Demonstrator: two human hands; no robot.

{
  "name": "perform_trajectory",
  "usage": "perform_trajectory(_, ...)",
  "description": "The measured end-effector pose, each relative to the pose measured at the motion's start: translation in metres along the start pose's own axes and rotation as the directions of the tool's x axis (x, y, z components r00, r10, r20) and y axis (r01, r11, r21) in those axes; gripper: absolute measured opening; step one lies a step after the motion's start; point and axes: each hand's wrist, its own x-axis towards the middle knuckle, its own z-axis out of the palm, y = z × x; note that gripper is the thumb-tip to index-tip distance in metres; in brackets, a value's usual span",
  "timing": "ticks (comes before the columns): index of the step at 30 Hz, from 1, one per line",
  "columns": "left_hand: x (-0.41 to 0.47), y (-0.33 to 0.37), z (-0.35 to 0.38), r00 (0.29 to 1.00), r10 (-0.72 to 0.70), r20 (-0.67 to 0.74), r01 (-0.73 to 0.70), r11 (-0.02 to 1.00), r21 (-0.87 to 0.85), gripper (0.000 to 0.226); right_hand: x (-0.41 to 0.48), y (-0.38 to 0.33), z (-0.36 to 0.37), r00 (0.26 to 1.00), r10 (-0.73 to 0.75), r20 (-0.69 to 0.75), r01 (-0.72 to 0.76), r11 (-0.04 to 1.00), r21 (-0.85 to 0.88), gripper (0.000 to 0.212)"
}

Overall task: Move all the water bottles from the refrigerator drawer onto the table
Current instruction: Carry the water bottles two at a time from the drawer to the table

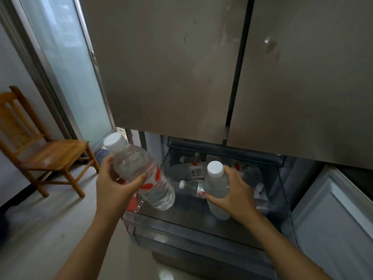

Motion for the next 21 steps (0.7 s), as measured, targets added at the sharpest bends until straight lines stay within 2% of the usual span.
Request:
perform_trajectory(5, 0.002, 0.018, -0.041, 0.974, 0.026, -0.226, -0.032, 0.999, -0.025, 0.049, 0.031, -0.061, 0.011, 0.977, -0.209, -0.037, 0.212, 0.963, 0.164, 0.081)
perform_trajectory(12, -0.03, 0.016, -0.111, 0.918, 0.061, -0.392, 0.018, 0.981, 0.195, 0.062, 0.06, -0.131, 0.059, 0.891, -0.454, 0.03, 0.426, 0.855, 0.296, 0.082)
perform_trajectory(17, -0.065, 0.004, -0.163, 0.866, 0.017, -0.501, 0.154, 0.942, 0.299, 0.062, 0.062, -0.186, 0.102, 0.823, -0.543, 0.163, 0.435, 0.789, 0.435, 0.084)
perform_trajectory(21, -0.094, -0.003, -0.19, 0.815, 0.025, -0.578, 0.206, 0.922, 0.329, 0.063, 0.052, -0.22, 0.141, 0.761, -0.574, 0.3, 0.331, 0.743, 0.582, 0.08)
